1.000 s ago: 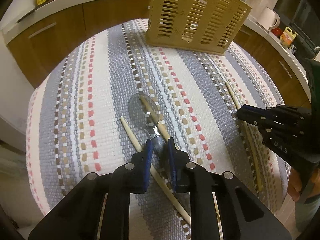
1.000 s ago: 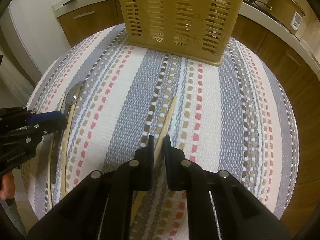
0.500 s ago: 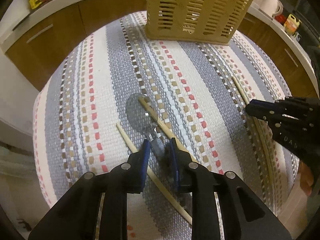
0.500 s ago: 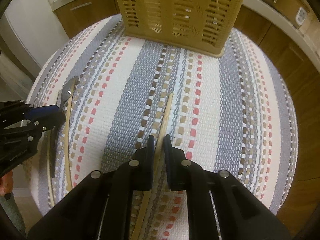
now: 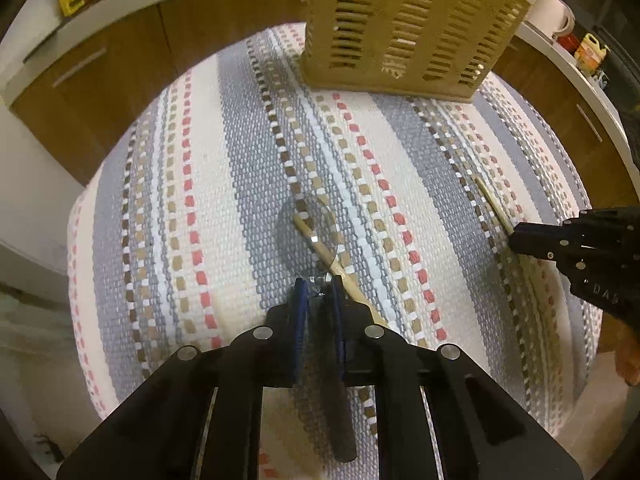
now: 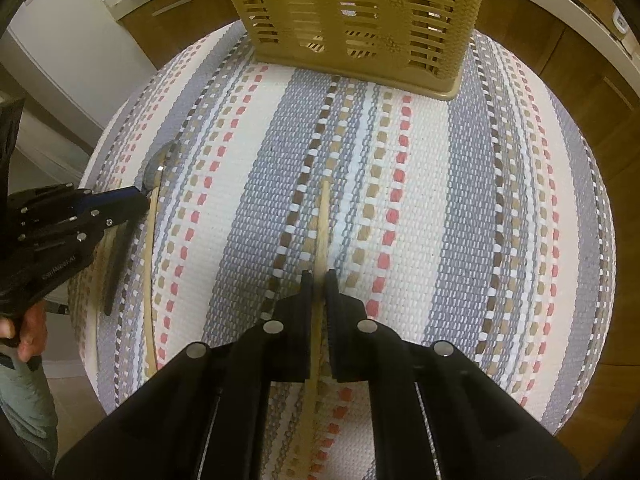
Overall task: Organize utensils
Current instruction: 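Lift the clear spoon in the left tool and chopstick in the right tool over the caddy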
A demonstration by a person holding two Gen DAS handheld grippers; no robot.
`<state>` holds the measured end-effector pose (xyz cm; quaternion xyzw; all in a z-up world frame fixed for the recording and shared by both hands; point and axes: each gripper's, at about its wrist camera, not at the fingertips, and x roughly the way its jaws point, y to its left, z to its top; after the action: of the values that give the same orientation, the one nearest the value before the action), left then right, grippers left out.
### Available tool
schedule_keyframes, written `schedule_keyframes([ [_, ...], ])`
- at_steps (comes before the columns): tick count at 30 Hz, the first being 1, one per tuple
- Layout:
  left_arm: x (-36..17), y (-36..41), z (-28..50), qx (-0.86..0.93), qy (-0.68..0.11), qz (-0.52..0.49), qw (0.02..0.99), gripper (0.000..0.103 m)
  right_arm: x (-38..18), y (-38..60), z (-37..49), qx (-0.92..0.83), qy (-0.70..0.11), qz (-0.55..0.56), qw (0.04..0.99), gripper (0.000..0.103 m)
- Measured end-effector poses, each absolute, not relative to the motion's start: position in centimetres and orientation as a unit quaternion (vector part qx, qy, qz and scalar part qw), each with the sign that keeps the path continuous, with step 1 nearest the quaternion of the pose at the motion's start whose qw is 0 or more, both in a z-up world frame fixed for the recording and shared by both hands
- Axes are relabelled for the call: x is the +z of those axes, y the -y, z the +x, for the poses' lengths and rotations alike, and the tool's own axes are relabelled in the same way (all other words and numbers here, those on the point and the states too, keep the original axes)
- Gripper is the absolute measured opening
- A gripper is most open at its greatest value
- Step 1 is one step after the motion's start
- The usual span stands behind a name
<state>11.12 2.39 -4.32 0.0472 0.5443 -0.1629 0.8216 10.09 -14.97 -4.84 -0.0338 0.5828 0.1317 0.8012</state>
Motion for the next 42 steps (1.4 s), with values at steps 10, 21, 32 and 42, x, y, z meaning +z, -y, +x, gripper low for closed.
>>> schedule_keyframes([
  [10, 0.1, -3.3, 9.0, -0.189, -0.443, -0.012, 0.876, 0.01, -1.9, 19.2, 7.9, 0.148, -0.519, 0.028, 0.841, 0.005],
  [21, 8.9, -2.6, 8.6, -0.165, -0.263, -0.052, 0.949, 0.01, 7.8, 20.2, 5.6, 0.188, -0.336, 0.046, 0.922, 0.004],
  [32, 16.8, -0.4, 11.3, -0.187, -0.116, -0.107, 0.97, 0.01, 15.2, 20.4, 9.0, 0.143, -0.179, 0.033, 0.973, 0.004],
  [42, 17.9, 1.3, 15.0, -0.195, -0.072, -0.134, 0.969, 0.01, 18.4, 22.2, 13.2, 0.109, -0.108, 0.025, 0.988, 0.004],
])
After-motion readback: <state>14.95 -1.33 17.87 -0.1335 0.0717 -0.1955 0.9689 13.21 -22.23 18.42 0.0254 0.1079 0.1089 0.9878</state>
